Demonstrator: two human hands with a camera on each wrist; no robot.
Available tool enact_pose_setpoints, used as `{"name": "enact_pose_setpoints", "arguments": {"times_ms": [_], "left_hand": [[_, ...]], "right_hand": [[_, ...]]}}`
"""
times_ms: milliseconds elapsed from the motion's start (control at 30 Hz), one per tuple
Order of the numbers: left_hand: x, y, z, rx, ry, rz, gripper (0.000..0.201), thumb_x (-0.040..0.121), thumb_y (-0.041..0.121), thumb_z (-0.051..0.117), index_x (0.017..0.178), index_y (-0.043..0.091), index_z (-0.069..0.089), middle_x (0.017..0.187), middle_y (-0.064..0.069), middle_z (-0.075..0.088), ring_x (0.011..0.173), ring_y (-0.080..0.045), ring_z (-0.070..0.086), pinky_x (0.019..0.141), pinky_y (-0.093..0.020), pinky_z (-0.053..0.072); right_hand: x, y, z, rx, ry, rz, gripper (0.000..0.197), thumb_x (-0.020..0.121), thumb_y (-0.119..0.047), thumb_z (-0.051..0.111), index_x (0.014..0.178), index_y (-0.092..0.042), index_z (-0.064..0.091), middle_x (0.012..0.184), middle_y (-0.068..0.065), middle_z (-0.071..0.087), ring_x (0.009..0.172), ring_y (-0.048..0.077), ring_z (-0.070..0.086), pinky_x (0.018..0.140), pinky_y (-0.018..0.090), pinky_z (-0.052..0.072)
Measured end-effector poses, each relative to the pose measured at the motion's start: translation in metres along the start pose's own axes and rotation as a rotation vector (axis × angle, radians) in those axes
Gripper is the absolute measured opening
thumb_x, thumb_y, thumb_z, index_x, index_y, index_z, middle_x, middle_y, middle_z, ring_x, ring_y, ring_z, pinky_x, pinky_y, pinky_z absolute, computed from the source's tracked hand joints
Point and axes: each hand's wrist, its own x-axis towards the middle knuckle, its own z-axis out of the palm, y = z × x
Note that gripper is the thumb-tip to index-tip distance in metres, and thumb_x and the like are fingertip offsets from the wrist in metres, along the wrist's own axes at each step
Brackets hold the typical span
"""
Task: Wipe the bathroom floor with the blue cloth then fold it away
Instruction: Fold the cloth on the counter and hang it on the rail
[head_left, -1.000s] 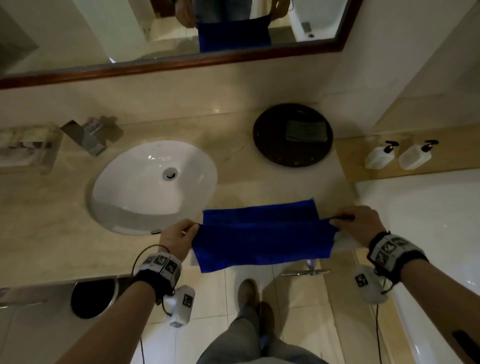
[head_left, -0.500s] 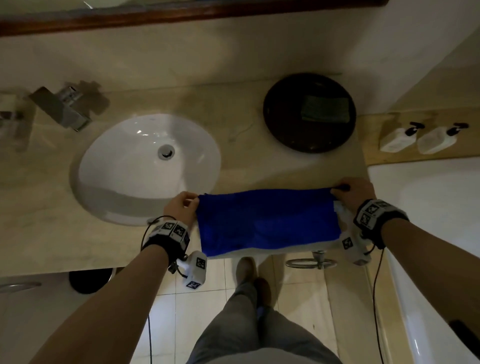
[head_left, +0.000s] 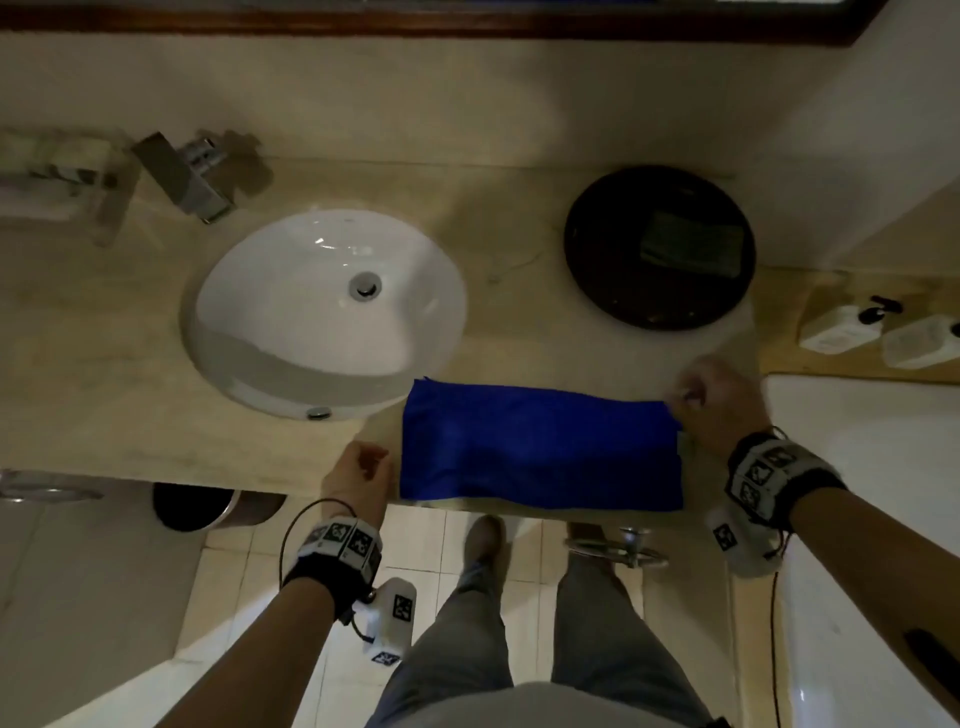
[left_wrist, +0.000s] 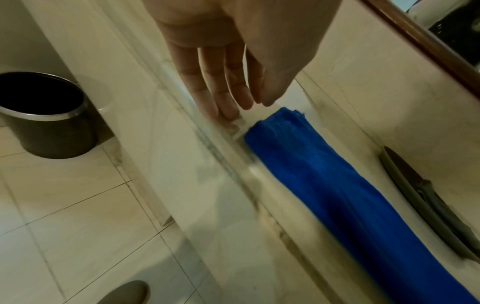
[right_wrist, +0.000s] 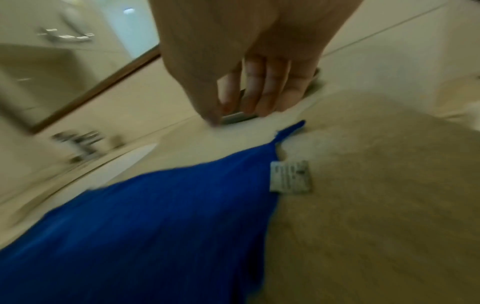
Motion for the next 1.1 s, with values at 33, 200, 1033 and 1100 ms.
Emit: {"name": "enact_pose_setpoints", "arguments": {"times_ms": [33,200,1033,1100], "left_hand": [[-0.01,-0.003,0.003,0.003,0.017,-0.014,0.009,0.091,0.021,0.062,0.099,0.018,0.06,0.091,-0.001,0.063,0.086,-0.022,0.06,0.074,-0.029,0.042],[-0.052,-0.01,0.037,-0.063,0.085,-0.162,0.009,0.09,0.029,0.063,0.086,0.024,0.058,0.08,0.001,0.067,0.071,-0.021,0.067,0.072,-0.043,0.057],[-0.041,0.015,0.059,-0.736,0.273,-0.605,0.032,0.1,0.009,0.04,0.131,0.004,0.046,0.114,-0.017,0.062,0.085,-0.027,0.067,0.073,-0.038,0.056],[-0.041,0.011,0.06,-0.811,0.272,-0.623,0.033,0.101,0.011,0.042,0.133,0.006,0.044,0.117,-0.018,0.06,0.082,-0.025,0.066,0.07,-0.037,0.056]], "right_hand": [[-0.007,-0.002,0.0,-0.012,-0.124,-0.097,0.016,0.089,-0.025,0.067,0.082,-0.019,0.054,0.081,0.003,0.057,0.071,0.02,0.054,0.067,0.032,0.042],[-0.043,0.012,0.013,-0.378,-0.633,-0.435,0.031,0.087,-0.046,0.066,0.08,-0.02,0.051,0.08,-0.006,0.053,0.067,0.008,0.046,0.061,0.019,0.036],[-0.05,0.0,0.012,-0.929,-0.888,-0.798,0.024,0.093,-0.034,0.05,0.112,-0.019,0.046,0.089,0.0,0.052,0.078,0.016,0.052,0.073,0.033,0.049],[-0.04,-0.01,0.012,-0.885,-0.995,-0.705,0.021,0.092,-0.038,0.052,0.103,-0.02,0.051,0.089,0.0,0.059,0.081,0.017,0.058,0.077,0.035,0.053]]}}
